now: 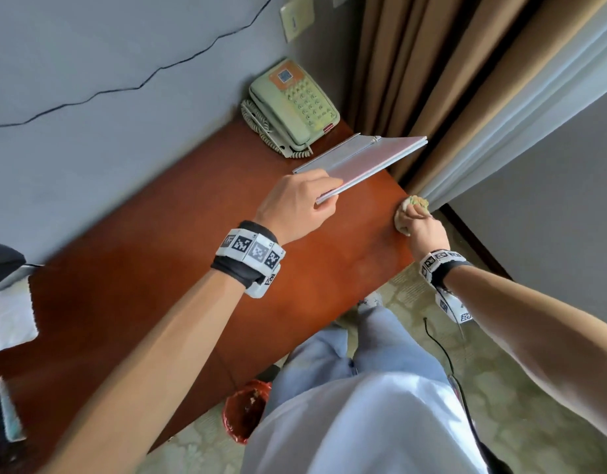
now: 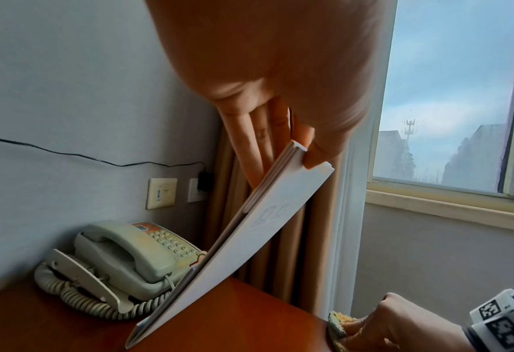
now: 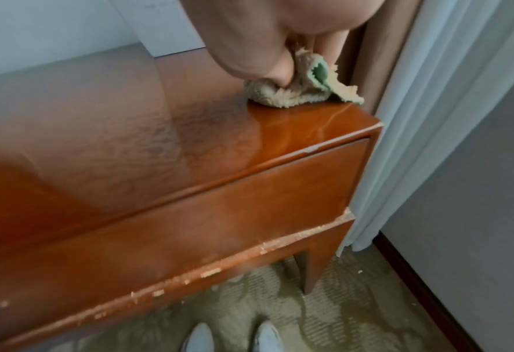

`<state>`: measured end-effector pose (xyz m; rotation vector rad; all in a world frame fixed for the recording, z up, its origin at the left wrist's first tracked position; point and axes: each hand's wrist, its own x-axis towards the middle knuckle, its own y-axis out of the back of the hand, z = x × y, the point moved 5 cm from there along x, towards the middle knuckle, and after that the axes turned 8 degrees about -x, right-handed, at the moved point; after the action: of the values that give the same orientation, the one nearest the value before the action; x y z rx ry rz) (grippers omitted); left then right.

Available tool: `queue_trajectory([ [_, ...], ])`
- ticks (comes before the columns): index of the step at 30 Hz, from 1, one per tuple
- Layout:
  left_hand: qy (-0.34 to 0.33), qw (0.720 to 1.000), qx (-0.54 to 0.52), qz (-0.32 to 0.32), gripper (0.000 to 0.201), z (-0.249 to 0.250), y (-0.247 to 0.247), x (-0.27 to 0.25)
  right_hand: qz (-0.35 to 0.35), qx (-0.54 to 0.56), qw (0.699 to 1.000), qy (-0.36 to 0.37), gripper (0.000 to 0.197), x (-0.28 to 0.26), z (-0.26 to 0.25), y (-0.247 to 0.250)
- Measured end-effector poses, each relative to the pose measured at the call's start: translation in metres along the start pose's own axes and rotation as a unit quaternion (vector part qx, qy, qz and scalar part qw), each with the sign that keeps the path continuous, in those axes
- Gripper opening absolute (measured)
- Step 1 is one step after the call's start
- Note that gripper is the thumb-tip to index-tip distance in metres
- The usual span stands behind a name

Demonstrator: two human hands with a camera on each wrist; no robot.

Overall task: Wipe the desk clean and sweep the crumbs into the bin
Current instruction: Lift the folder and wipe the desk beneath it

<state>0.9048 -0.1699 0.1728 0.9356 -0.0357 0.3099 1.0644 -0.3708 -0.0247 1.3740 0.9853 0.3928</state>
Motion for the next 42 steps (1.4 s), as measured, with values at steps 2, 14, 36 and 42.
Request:
queue_trajectory([
  [2,0.011,1.000,-0.003,0.013,0.026,-0.004,0.006,0.002,0.008,-0.005,1.000,-0.003,0.037,0.015,-0.009,0.003],
  [14,0.051,0.998,0.002,0.033,0.027,-0.003,0.018,0.010,-0.031,-0.164,0.948,0.272,0.048,0.032,-0.181,-0.064],
  [36,0.050,0.995,0.026,0.082,0.025,-0.001,0.018,0.009,0.005,-0.009,0.997,0.076,0.039,0.122,-0.047,0.035],
  [42,0.040,0.995,0.031,0.082,0.025,-0.002,0.014,0.005,0.041,0.022,0.995,0.089,0.018,0.128,-0.130,0.046],
])
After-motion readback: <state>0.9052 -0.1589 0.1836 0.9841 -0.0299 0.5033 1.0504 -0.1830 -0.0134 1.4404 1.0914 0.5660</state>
